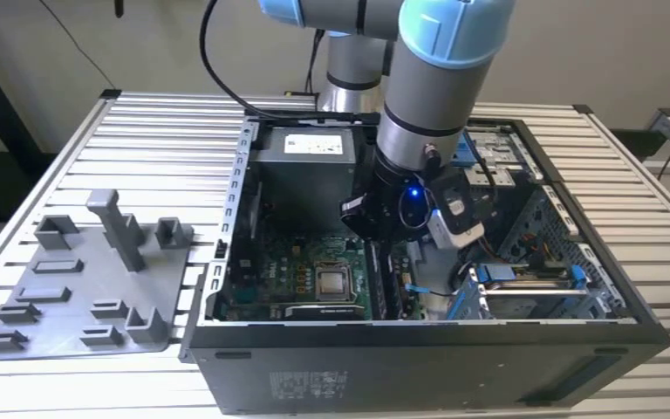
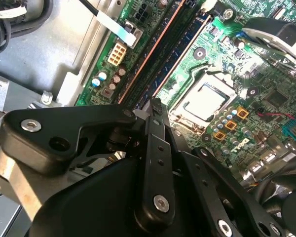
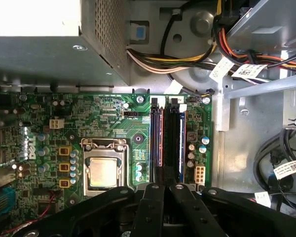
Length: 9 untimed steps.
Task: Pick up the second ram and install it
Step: 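Press down the second ram until it locks into place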
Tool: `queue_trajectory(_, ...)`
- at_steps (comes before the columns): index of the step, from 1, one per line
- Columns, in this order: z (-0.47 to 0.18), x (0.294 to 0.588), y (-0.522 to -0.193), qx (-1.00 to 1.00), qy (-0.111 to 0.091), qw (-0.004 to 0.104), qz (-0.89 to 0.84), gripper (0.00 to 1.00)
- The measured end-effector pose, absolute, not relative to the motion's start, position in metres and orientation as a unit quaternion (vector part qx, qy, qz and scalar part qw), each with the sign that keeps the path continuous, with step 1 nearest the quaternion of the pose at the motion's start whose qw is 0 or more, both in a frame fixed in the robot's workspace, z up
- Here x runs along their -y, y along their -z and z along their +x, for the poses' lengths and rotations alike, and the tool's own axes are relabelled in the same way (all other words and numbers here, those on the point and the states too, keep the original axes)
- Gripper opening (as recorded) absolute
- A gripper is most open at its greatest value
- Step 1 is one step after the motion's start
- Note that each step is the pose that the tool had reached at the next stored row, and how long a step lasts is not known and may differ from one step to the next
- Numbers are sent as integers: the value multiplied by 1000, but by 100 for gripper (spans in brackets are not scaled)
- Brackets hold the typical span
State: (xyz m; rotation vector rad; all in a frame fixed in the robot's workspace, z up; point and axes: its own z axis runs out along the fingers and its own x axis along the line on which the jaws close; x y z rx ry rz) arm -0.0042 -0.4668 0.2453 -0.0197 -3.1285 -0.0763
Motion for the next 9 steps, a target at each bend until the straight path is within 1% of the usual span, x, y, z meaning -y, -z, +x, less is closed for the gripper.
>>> queue_trajectory(9,-4,467,-245,1000,24,6,4,11)
